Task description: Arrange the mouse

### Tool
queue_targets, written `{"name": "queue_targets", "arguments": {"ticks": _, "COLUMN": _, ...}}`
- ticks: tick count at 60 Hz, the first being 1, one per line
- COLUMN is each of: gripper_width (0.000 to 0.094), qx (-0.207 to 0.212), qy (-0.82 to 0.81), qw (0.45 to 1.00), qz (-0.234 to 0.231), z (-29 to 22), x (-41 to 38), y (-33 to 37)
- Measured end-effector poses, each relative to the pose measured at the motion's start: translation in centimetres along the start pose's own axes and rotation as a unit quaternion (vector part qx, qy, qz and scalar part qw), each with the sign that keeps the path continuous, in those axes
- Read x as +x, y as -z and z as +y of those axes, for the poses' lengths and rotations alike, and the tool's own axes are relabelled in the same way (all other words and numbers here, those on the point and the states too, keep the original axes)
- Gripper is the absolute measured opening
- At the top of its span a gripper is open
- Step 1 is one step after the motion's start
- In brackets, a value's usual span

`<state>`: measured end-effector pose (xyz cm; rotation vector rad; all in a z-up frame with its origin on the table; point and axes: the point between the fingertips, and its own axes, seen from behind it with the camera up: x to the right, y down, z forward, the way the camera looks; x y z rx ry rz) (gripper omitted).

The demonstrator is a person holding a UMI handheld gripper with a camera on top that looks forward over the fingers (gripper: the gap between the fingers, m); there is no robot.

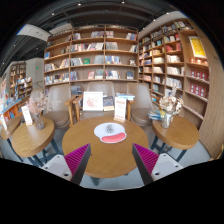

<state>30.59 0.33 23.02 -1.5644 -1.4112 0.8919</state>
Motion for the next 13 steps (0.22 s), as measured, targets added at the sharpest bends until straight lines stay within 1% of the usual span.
{"name": "queue_targets", "arguments": {"ticks": 8, "gripper_width": 0.0862, "qx": 0.013, "qy": 0.005, "qw": 1.000, "qz": 0.005, "z": 0.0, "x": 0.5, "y": 1.4}}
{"name": "queue_targets", "arguments": {"ticks": 13, "gripper_width": 0.0864, "qx": 0.011, "qy": 0.004, "qw": 1.000, "qz": 0.002, "z": 0.2, "x": 0.2, "y": 1.9}}
